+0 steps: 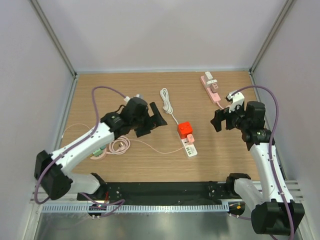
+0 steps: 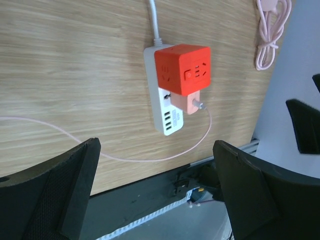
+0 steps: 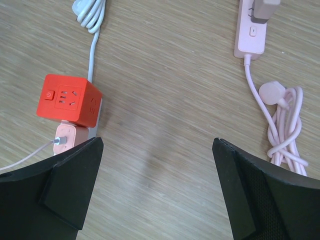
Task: Pull the plug off the socket
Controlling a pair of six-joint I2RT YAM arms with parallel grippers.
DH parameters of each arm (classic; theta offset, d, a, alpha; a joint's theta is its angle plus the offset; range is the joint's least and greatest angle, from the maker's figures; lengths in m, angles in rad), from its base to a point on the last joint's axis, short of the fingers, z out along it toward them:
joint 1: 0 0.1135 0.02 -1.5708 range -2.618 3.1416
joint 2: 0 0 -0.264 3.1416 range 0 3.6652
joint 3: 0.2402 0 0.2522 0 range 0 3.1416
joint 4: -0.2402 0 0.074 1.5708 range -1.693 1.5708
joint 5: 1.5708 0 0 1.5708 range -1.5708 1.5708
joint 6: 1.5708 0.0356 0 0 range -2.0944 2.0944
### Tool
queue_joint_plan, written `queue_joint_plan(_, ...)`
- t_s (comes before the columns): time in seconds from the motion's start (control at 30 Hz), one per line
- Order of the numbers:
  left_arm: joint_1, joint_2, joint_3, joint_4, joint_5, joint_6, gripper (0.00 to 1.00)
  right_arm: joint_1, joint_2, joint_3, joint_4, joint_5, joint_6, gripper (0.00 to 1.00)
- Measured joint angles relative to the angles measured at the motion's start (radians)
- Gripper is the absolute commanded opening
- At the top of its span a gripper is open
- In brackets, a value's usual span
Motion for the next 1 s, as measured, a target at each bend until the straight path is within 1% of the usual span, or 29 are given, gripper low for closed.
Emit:
queue_joint_plan(0.1,-0.068,0.152,0.140,-0.053,-0.078,-0.066,1.00,0.000,-0.015,0.000,-0.001,0.004,-0.008,1.00)
queue_joint_plan(0.23,-0.130,0.340,0.331,-0.124,-0.139,-0.135,1.00,0.000,-0.021,0.000,-0.001,0.015,-0.011,1.00)
queue_joint_plan(0.4,-0.179,0.568,0.579,-0.248,-0.169,-0.201,1.00,0.000,-0.022,0.000,-0.002,0.031,-0.011,1.00)
queue_joint_plan(0.5,-0.201,0.679,0.690,-0.319,-0.172,-0.224,1.00,0.000,-0.022,0.000,-0.002,0.035,-0.011,1.00)
queue_joint_plan(0.67,-0.236,0.809,0.789,-0.400,-0.174,-0.251,1.00,0.000,-0.023,0.000,-0.001,0.040,-0.011,1.00)
queue_joint_plan(1.0,-0.249,0.956,0.951,-0.479,-0.175,-0.264,1.00,0.000,-0.028,0.000,-0.001,0.041,-0.011,1.00)
